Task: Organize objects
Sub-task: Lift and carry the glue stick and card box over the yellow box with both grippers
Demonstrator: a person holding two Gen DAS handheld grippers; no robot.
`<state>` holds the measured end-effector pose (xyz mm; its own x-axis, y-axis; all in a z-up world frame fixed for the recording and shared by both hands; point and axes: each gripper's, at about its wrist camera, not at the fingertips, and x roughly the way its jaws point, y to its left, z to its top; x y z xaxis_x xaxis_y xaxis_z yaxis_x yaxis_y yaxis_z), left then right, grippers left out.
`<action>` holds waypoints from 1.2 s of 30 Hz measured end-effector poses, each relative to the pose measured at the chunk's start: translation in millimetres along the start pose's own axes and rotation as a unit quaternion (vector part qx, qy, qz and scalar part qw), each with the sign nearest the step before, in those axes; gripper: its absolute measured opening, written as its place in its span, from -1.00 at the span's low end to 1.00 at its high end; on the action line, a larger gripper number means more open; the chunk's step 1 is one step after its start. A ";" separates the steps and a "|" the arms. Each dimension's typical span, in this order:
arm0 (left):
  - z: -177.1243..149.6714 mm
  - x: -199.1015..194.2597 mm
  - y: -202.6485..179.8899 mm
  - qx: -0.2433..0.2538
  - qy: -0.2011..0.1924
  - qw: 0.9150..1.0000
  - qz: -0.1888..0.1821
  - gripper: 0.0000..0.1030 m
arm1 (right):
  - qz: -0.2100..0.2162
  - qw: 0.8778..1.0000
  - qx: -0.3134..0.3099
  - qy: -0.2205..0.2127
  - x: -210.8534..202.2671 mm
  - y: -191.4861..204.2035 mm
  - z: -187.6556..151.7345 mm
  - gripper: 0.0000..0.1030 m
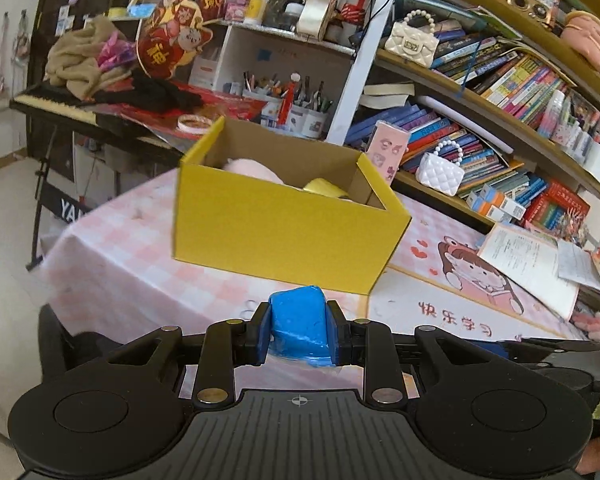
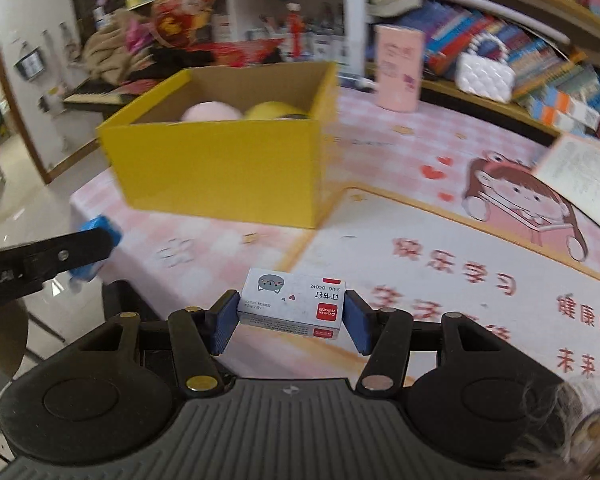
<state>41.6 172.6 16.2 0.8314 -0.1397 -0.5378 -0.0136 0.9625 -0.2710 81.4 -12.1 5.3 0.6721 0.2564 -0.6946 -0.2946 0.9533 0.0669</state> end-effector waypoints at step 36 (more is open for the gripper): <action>129.0 18.1 33.7 0.012 -0.155 0.988 -0.014 -0.50 | -0.011 0.985 -0.052 -0.163 16.2 66.2 129.3 0.04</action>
<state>127.8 232.6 100.3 0.9615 -0.0924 -0.2589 0.0221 0.9648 -0.2619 160.6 75.7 91.1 0.8560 0.2902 -0.4278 -0.3345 0.9419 -0.0305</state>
